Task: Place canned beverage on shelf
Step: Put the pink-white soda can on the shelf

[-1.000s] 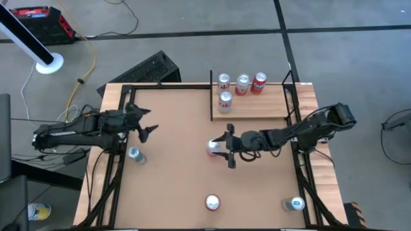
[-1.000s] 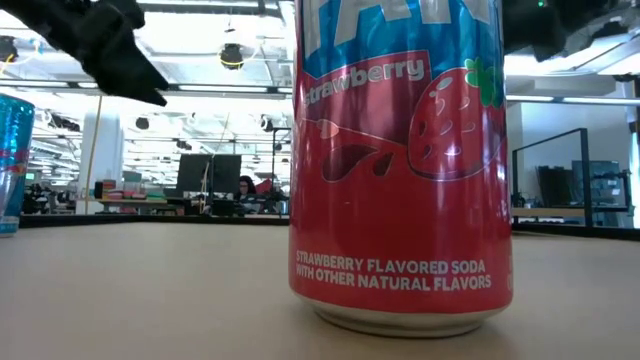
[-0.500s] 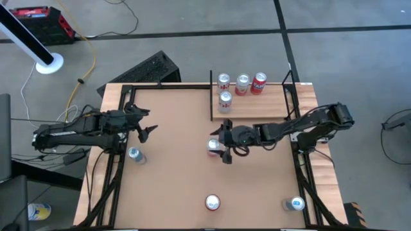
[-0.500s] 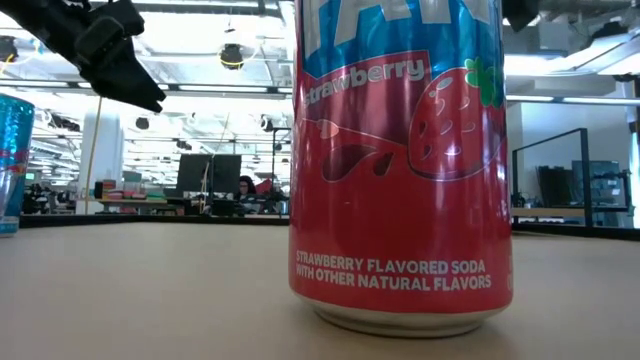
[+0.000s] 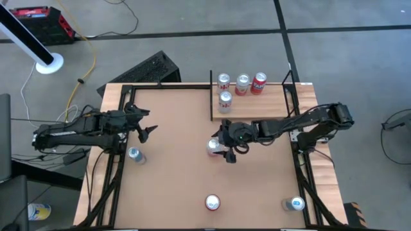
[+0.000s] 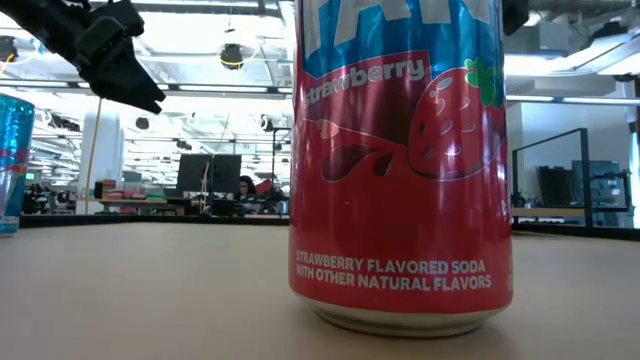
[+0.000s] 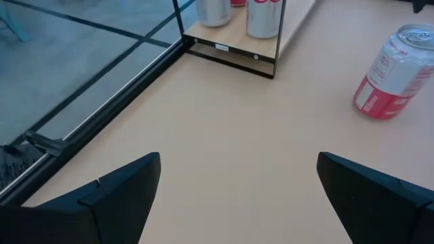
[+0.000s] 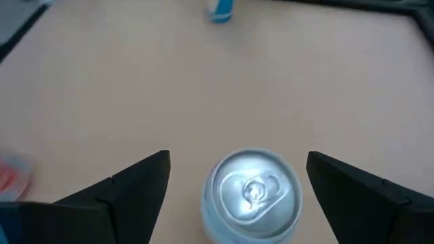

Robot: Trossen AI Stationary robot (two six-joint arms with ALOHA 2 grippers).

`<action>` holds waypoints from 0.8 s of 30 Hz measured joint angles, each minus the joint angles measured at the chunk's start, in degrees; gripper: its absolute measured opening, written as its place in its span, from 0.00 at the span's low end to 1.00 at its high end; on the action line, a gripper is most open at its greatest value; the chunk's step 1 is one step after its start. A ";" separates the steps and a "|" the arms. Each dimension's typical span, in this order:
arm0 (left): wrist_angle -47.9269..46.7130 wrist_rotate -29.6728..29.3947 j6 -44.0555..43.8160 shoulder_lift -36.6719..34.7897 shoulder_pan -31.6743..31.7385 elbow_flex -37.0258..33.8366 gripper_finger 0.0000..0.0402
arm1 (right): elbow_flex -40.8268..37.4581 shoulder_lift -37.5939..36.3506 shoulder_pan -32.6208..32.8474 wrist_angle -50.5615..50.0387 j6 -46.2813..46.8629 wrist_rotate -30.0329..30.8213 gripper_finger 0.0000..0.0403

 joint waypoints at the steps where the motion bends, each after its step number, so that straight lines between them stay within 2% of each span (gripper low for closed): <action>1: 0.00 -0.02 -0.02 0.00 0.00 0.00 0.95 | -0.02 0.00 -0.93 -0.29 -0.66 -2.09 0.92; 4: 0.00 -0.78 -0.22 0.00 0.00 0.00 0.95 | -0.02 -0.47 -3.89 -1.27 -2.28 -7.29 0.93; 8: -0.18 -3.87 -0.46 0.00 0.00 0.00 0.95 | -0.02 -0.52 -6.58 -1.21 -4.53 -8.56 0.93; 13: -0.31 -4.44 -0.59 0.00 -0.04 0.00 0.95 | -0.02 -0.52 -8.15 -0.99 -2.64 -12.48 0.93; 24: -0.41 -4.60 -1.17 0.00 -1.95 0.00 0.95 | -0.02 -0.05 -6.10 -1.22 -3.90 -10.98 0.92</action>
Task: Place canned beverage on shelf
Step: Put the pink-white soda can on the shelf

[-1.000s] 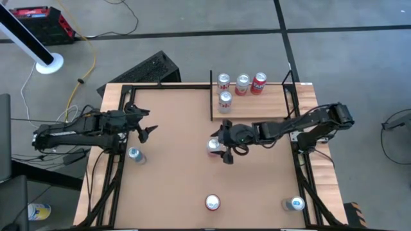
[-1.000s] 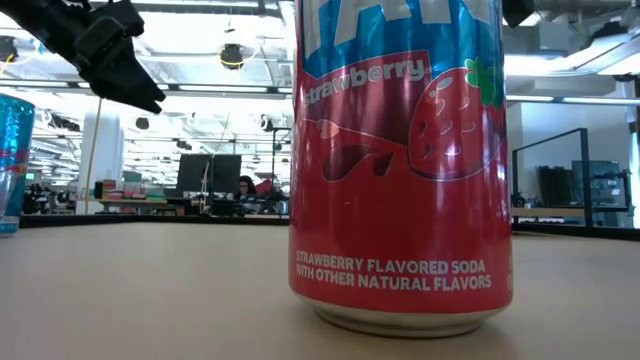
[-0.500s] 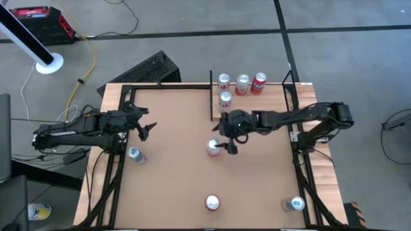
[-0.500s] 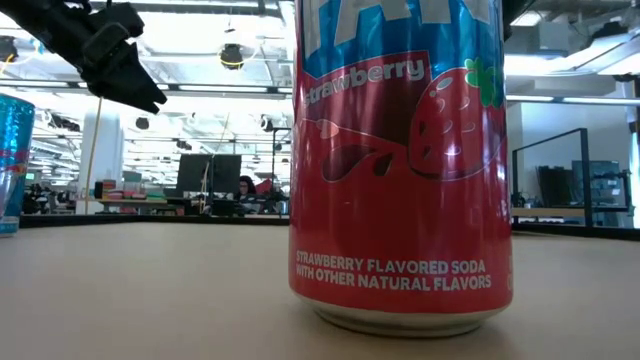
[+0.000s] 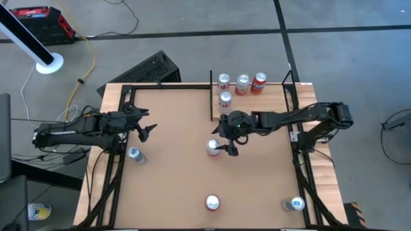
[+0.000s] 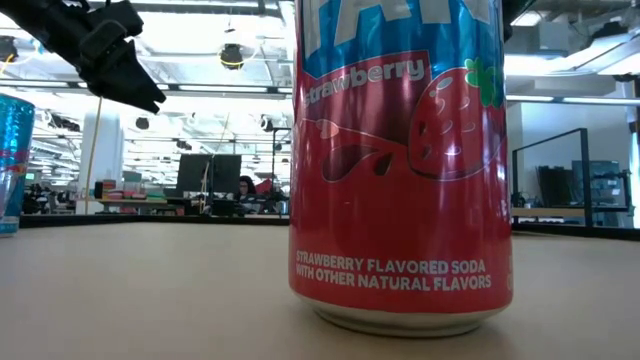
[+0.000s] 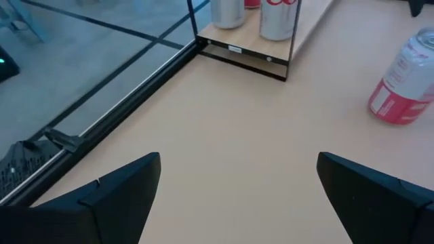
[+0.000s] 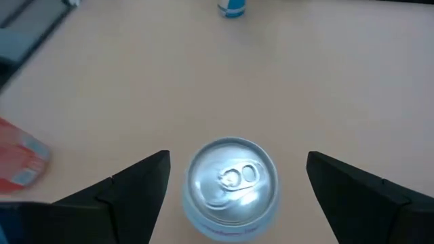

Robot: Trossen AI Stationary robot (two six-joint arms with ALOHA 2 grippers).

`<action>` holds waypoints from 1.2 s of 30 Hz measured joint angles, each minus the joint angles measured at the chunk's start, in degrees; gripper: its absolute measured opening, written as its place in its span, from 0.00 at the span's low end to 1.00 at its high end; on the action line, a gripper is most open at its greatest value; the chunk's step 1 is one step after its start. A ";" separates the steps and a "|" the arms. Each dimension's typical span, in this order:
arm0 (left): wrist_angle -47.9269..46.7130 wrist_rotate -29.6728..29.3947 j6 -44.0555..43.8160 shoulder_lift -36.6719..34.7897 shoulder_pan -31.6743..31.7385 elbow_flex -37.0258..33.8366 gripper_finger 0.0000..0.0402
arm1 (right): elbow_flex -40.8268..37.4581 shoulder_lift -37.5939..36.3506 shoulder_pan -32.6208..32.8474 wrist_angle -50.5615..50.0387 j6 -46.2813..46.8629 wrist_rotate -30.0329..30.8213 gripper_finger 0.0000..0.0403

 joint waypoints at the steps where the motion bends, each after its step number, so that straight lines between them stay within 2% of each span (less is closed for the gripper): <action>1: 0.02 -0.40 0.08 0.02 0.01 -0.01 0.95 | 0.00 0.03 0.09 -0.42 -0.58 1.02 0.92; 8: 0.02 -2.18 0.10 0.00 0.05 -0.02 0.95 | -0.02 0.51 0.20 -1.47 -4.83 2.94 0.92; 19: 0.07 -2.90 0.12 0.11 0.05 -0.02 0.95 | 0.11 4.49 -0.35 -0.40 -4.23 1.15 0.92; 27: 0.08 -2.24 0.15 0.11 0.05 -0.02 0.95 | 0.03 4.15 0.39 1.57 -2.79 1.56 0.92; 36: 0.08 -2.02 0.12 0.11 0.05 -0.02 0.95 | -0.01 2.60 0.60 6.78 1.78 8.34 0.92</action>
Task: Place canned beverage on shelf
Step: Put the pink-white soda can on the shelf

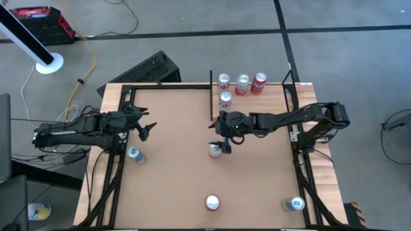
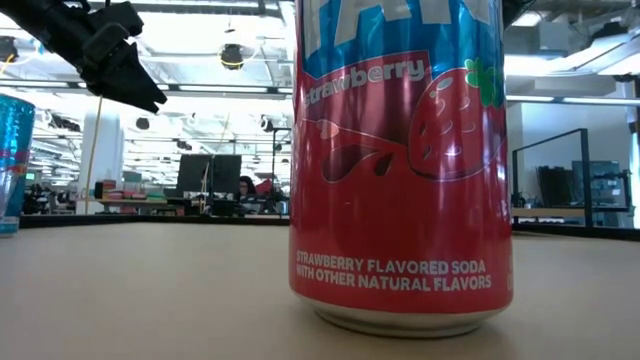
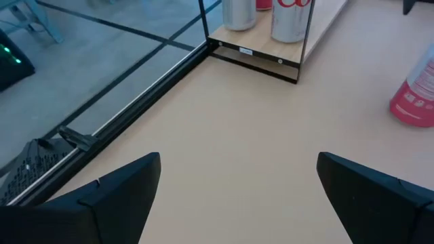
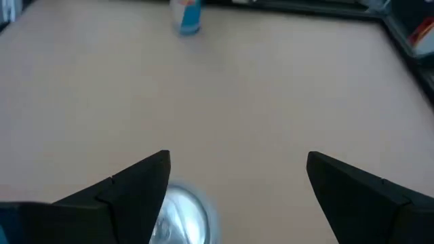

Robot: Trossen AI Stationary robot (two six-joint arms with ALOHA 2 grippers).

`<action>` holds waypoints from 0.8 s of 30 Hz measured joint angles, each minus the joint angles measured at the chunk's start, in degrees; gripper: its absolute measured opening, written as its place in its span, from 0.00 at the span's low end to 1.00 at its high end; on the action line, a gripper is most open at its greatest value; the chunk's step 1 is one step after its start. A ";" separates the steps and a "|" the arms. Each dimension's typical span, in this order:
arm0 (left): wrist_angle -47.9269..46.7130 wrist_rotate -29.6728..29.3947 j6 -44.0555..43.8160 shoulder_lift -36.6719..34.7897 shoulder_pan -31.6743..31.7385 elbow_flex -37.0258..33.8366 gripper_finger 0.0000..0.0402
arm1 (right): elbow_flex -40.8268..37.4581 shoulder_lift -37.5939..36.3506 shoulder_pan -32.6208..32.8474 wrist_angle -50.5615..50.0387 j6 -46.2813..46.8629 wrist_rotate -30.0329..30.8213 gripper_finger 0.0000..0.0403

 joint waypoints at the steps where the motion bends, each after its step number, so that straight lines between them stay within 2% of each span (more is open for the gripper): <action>1: 0.00 0.24 0.02 0.00 0.00 0.00 0.95 | 0.00 -0.64 0.12 -0.92 0.60 0.02 0.92; 6: 0.02 0.76 0.16 0.02 -0.02 0.00 0.95 | -0.03 -2.43 2.37 -4.57 4.36 -0.44 0.92; 12: 0.22 0.74 0.18 0.02 -0.02 0.00 0.95 | -0.05 -2.43 6.08 -8.52 4.20 -0.33 0.92; 20: 0.20 0.74 0.17 0.02 -0.02 0.00 0.95 | -0.05 -1.82 6.58 -8.53 3.53 7.27 0.92; 24: 0.21 0.74 0.17 0.29 -0.01 0.00 0.95 | -0.05 -1.78 5.98 -9.05 3.61 4.79 0.92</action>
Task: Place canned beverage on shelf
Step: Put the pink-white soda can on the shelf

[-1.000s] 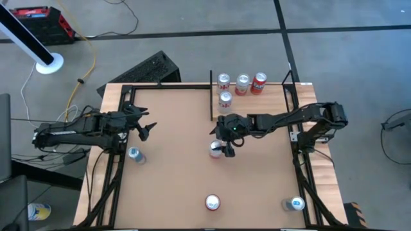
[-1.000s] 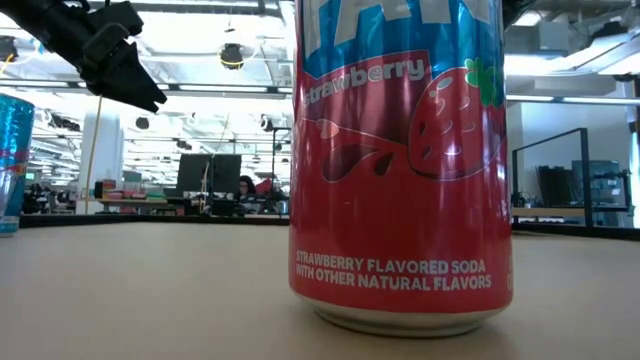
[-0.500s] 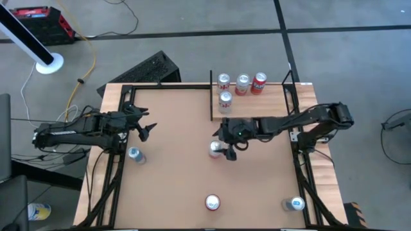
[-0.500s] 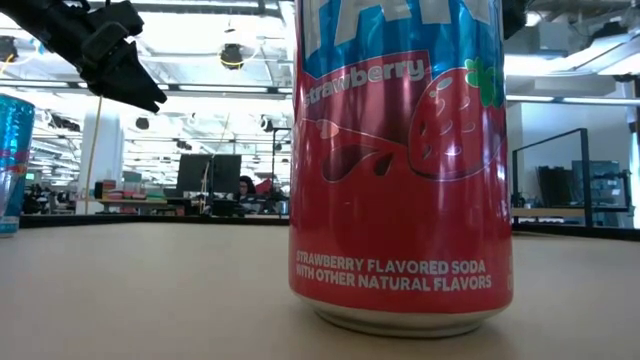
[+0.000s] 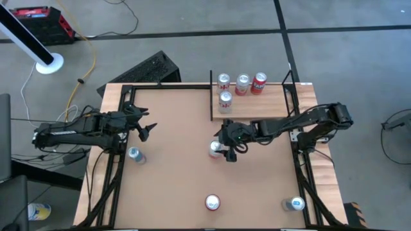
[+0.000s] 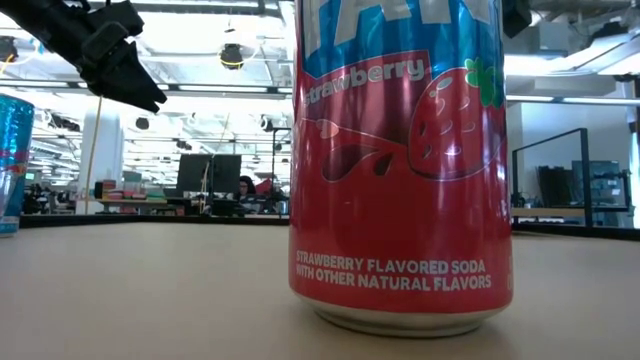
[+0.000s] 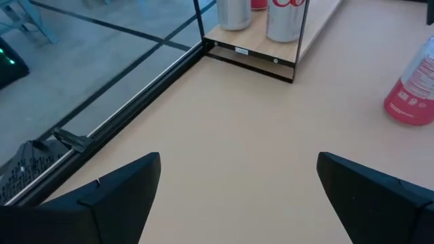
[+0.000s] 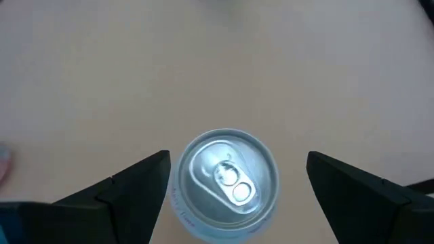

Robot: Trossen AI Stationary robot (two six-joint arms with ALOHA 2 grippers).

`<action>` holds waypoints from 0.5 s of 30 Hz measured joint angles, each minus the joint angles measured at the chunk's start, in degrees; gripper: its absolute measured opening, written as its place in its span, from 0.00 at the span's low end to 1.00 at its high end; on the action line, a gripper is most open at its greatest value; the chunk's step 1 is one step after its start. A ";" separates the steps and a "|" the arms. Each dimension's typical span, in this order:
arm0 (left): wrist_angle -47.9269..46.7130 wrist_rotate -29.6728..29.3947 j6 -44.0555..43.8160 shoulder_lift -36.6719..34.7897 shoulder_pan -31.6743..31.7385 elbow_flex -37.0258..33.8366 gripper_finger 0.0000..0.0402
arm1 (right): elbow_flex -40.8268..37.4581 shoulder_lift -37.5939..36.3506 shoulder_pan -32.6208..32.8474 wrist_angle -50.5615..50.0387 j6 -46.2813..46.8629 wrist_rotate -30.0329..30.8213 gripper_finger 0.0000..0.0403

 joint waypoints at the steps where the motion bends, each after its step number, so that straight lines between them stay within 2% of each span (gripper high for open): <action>1: 0.01 -0.01 0.00 0.26 0.00 0.00 0.95 | 0.00 0.00 0.00 -0.24 0.01 -0.12 0.92; 15: 0.01 0.02 -0.02 2.48 -0.01 0.00 0.95 | 0.01 1.92 -0.33 -0.52 -0.01 -0.79 0.92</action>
